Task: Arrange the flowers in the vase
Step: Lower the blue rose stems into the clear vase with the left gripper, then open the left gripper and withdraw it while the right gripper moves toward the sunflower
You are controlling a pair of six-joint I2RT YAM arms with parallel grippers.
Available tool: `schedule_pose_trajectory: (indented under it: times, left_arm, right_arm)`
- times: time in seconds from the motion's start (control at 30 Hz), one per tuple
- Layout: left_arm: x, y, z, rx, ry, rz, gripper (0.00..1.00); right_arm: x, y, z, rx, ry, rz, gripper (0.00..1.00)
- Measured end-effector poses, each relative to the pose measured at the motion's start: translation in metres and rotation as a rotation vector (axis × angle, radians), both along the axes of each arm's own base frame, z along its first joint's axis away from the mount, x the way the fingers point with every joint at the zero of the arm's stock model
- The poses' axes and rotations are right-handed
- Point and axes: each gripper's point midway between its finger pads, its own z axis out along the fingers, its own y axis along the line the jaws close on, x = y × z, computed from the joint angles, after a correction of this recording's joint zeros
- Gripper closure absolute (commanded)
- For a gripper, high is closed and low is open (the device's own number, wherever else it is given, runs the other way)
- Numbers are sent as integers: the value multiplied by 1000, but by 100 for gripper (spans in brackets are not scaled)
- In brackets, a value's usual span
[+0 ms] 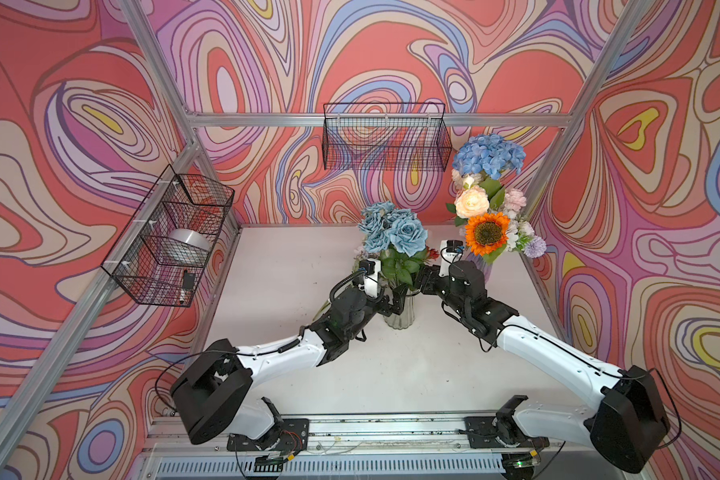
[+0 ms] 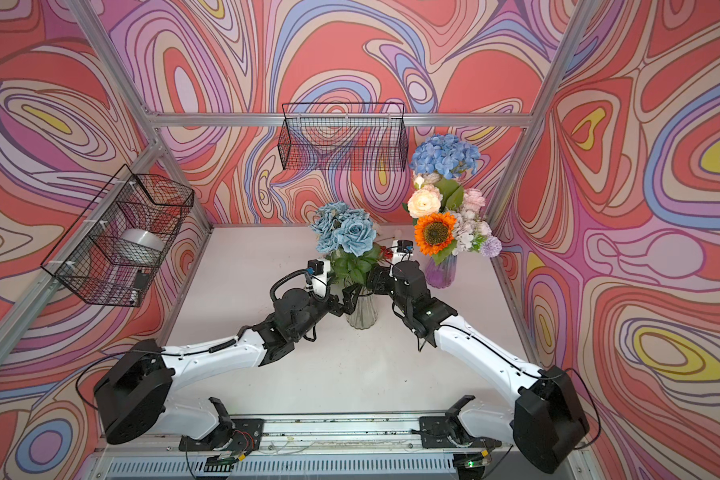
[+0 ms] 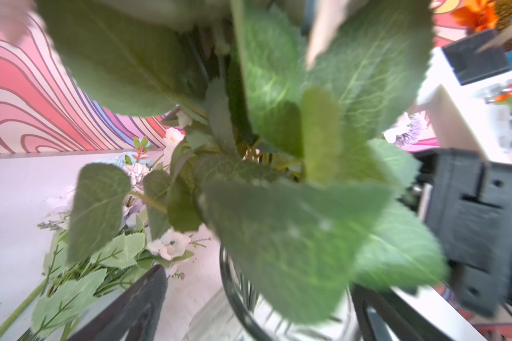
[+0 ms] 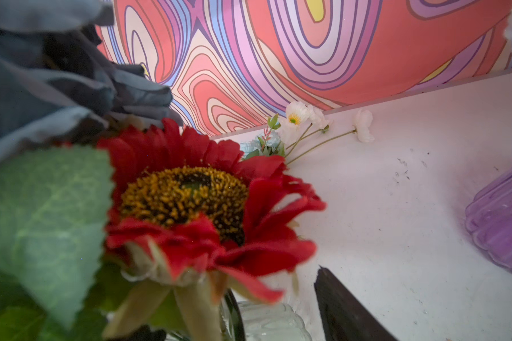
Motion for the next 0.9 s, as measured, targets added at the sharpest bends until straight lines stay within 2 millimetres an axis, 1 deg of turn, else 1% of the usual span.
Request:
schedule_pose_trajectory:
  times: [0.1,0.2,0.23,0.33,0.47,0.5,0.57,0.77,0.83,0.9]
  left_arm:
    - [-14,9,14,5,14,-25,0]
    - [-26,19,22,25,28,-42,0]
    - [-30,23,24,36,33,-44,1]
    - [-38,33,26,72,40,-45,18]
    - [-43,49,27,97,26,-21,19]
    - [-42,55,24,101,27,-4,19]
    - [-36,70,10,119,46,42,21]
    - [-2,128,-50,138,203,216,29]
    - [7,138,-66,135,255,241,30]
    - [12,140,-78,135,299,237,33]
  right_arm:
    - [-1,0,2,2,-4,0,23]
    - [-1,-1,1,2,-3,0,23]
    - [-1,-1,1,2,-3,0,23]
    - [-1,-1,2,3,-4,0,23]
    - [-5,-1,7,10,-11,8,23]
    - [-7,-2,10,14,-14,11,23]
    - [-12,-4,17,23,-24,17,23]
    - [-31,-13,45,57,-73,30,23]
    - [-37,-17,52,62,-84,29,23]
    - [-42,-22,55,59,-84,20,23]
